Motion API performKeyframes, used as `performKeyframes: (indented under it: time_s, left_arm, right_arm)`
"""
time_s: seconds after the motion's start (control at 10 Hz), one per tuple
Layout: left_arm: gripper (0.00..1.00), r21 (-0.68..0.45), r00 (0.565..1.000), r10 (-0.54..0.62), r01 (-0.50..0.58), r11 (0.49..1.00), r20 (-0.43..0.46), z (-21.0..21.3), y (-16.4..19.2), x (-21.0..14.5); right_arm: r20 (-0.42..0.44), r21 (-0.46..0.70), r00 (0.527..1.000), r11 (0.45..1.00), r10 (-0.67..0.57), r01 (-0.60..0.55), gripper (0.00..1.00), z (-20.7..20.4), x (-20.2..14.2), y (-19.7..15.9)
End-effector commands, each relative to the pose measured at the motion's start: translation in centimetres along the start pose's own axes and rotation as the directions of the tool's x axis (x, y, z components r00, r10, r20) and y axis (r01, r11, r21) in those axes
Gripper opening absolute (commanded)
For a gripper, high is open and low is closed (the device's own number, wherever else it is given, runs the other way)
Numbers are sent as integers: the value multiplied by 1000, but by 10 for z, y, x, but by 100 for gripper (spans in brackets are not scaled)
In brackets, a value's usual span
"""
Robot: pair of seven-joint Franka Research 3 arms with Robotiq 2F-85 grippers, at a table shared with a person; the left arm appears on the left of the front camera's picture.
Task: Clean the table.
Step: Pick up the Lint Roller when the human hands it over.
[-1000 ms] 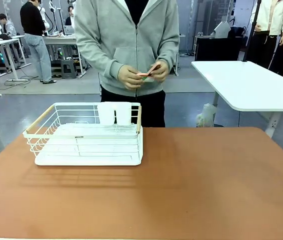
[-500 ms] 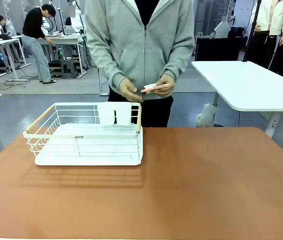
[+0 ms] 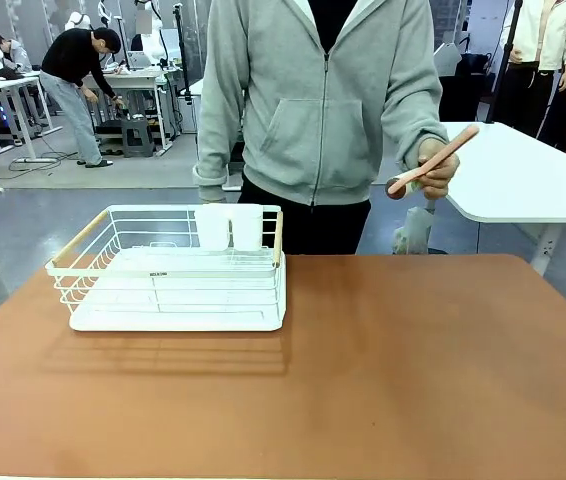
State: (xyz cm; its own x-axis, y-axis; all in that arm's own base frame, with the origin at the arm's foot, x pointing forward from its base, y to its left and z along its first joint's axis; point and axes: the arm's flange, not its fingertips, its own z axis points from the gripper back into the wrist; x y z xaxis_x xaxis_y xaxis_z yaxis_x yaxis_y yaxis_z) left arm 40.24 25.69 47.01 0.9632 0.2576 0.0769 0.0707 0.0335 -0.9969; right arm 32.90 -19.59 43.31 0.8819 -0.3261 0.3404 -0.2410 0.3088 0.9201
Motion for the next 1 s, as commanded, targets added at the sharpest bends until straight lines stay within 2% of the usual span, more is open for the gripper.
performKeyframes:
  time_s: [0.0,0.9]
  left_arm:
    - [100,-3,1000,2,-2,1000,-7,2,-1,-3]
    - [100,-3,1000,2,-2,1000,-7,2,-1,-3]
  right_arm:
    - [11,12,1000,1000,18,-18,100,0,3,2]
    - [11,12,1000,1000,18,-18,100,0,3,2]
